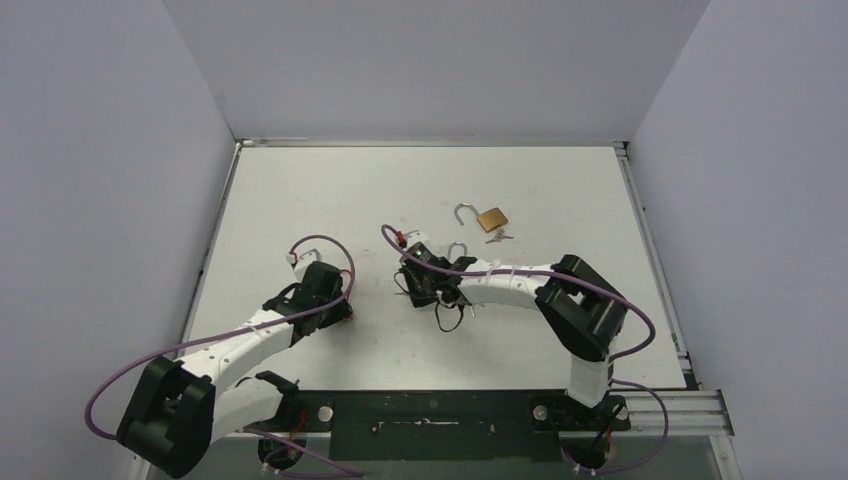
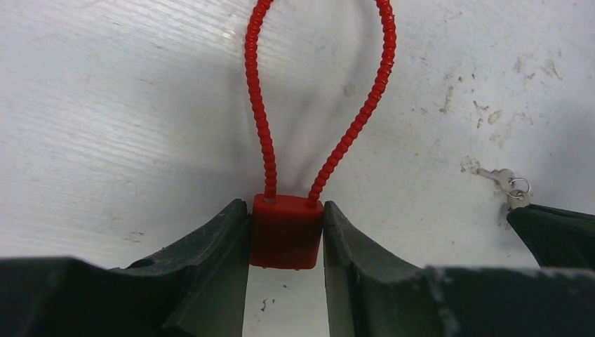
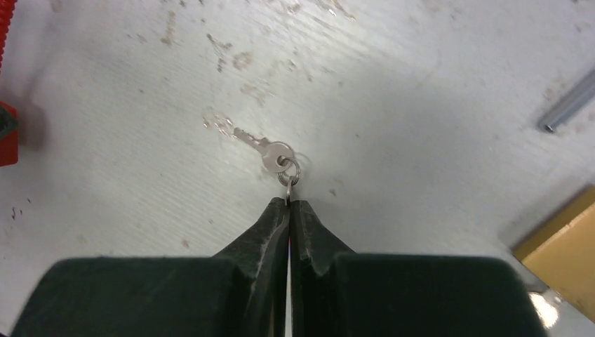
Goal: Unlock with the key
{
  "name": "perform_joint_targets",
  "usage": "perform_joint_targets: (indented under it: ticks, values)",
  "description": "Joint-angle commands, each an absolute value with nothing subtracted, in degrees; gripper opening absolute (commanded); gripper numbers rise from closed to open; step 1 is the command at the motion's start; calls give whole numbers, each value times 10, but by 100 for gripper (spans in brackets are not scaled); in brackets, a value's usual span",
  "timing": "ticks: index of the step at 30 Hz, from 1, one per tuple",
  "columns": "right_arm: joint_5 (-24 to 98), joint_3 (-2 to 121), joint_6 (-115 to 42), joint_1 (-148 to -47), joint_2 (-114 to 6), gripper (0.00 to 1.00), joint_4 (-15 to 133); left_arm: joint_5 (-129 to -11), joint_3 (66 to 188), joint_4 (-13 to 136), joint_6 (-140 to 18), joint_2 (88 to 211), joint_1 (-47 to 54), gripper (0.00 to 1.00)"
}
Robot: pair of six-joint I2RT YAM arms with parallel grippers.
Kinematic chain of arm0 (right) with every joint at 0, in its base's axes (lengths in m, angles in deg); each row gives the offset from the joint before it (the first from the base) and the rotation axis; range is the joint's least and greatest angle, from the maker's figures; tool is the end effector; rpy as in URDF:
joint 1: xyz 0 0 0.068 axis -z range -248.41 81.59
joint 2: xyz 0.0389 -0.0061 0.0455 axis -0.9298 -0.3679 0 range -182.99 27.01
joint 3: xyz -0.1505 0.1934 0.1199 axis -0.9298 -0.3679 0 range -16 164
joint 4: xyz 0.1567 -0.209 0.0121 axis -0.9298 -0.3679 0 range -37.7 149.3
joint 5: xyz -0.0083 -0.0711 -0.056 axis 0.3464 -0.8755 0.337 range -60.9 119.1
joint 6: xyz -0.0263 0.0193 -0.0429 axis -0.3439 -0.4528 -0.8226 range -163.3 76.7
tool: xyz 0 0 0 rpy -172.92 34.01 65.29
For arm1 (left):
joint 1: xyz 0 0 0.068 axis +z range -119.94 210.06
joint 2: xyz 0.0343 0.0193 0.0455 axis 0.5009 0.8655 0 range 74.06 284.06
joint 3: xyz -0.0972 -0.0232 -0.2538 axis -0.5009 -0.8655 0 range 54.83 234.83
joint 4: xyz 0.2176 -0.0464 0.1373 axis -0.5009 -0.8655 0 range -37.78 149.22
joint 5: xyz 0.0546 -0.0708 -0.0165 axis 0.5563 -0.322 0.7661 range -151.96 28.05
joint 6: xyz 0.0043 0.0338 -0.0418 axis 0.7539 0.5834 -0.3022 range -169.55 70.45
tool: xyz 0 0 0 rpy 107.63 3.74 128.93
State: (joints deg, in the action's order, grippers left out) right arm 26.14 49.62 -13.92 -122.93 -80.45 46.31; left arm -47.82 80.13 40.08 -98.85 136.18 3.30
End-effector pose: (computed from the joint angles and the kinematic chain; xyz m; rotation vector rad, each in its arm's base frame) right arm 0.2249 0.3124 0.1571 -0.5462 2.5487 0.5021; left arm 0.1730 -0.0775 0.1581 -0.5855 2.4504 -0.2289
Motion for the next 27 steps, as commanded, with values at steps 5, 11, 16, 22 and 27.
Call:
perform_joint_targets:
  ticks: [5,11,16,22,27]
  values:
    - [355,387,-108,-1193,-659,0,524,-472,823,466,-1046,1405,-53,7]
    - [397,323,-85,-1168,-572,0,530,-446,828,506,-1132,1456,-130,19]
    - [419,298,-80,-1152,-525,0,530,-460,824,549,-1163,1489,-143,43]
    - [440,284,-81,-1136,-489,0,524,-464,828,559,-1156,1449,-142,75]
    - [488,283,-88,-1126,-466,0,526,-484,829,545,-1180,1364,-140,82]
